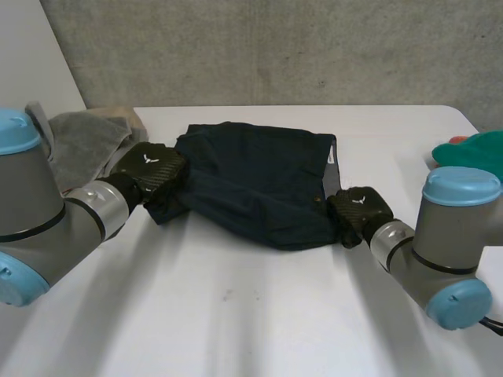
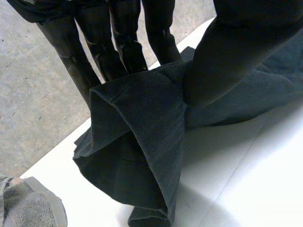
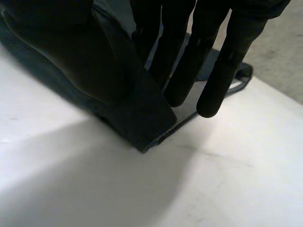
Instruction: Fold the laundry.
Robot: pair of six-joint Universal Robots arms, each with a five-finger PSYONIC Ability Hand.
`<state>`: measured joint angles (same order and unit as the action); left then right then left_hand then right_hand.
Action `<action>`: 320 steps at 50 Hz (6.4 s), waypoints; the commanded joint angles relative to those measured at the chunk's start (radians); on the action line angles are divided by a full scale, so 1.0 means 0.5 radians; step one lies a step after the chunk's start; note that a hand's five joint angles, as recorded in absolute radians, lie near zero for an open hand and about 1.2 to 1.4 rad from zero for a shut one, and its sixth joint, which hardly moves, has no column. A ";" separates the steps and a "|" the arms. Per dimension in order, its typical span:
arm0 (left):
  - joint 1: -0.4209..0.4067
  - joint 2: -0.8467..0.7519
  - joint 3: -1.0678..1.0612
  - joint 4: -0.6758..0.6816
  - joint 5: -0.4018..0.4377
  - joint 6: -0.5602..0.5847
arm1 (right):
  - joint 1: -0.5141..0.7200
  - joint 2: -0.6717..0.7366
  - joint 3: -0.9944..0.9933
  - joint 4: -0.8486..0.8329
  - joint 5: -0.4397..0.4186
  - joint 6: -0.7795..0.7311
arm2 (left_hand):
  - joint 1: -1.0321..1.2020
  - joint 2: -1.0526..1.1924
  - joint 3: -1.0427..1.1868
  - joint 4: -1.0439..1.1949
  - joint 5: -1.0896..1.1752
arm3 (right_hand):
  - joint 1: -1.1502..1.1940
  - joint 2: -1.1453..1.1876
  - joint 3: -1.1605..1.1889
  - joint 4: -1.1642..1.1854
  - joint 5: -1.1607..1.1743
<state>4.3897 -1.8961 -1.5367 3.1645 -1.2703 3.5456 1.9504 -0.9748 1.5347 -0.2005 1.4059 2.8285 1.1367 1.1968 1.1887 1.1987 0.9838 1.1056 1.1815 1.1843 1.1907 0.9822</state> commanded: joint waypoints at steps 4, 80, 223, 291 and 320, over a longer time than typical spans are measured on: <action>0.026 0.350 0.064 -0.089 -0.006 0.020 | 0.005 -0.676 -0.090 0.112 0.035 -0.150 | 0.519 0.399 0.415 0.395 0.476 | 0.581 0.429 0.424 0.411 0.479; -0.272 0.034 -0.455 0.345 -0.328 0.109 | 0.072 0.039 -0.343 -0.146 0.057 -0.502 | 0.519 0.399 0.415 0.395 0.476 | 0.581 0.429 0.424 0.411 0.479; -0.210 0.801 -1.022 -0.681 -0.119 -0.790 | -0.253 -0.545 0.434 0.254 -0.278 0.227 | -1.330 -1.450 -1.434 -1.454 -1.373 | 0.581 0.429 0.424 0.411 0.479; -0.189 -1.409 1.377 1.016 -0.356 0.364 | 0.029 0.631 -1.085 -0.370 0.161 -0.303 | -1.924 -2.044 -2.028 -2.048 -1.968 | -1.862 -2.014 -2.020 -2.032 -1.964; -0.198 -0.460 0.174 1.007 -0.368 -0.007 | -0.133 0.287 -0.493 0.085 0.253 -0.193 | -1.924 -2.044 -2.028 -2.048 -1.968 | 0.581 0.429 0.424 0.411 0.479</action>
<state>4.2872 -2.1526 -1.4347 3.6688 -1.4530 3.5400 1.9088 -0.7691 1.2191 -0.0771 1.4091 2.7870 0.1921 0.2068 0.2116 0.2033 0.0492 1.0197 1.1580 1.1739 1.1866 0.9564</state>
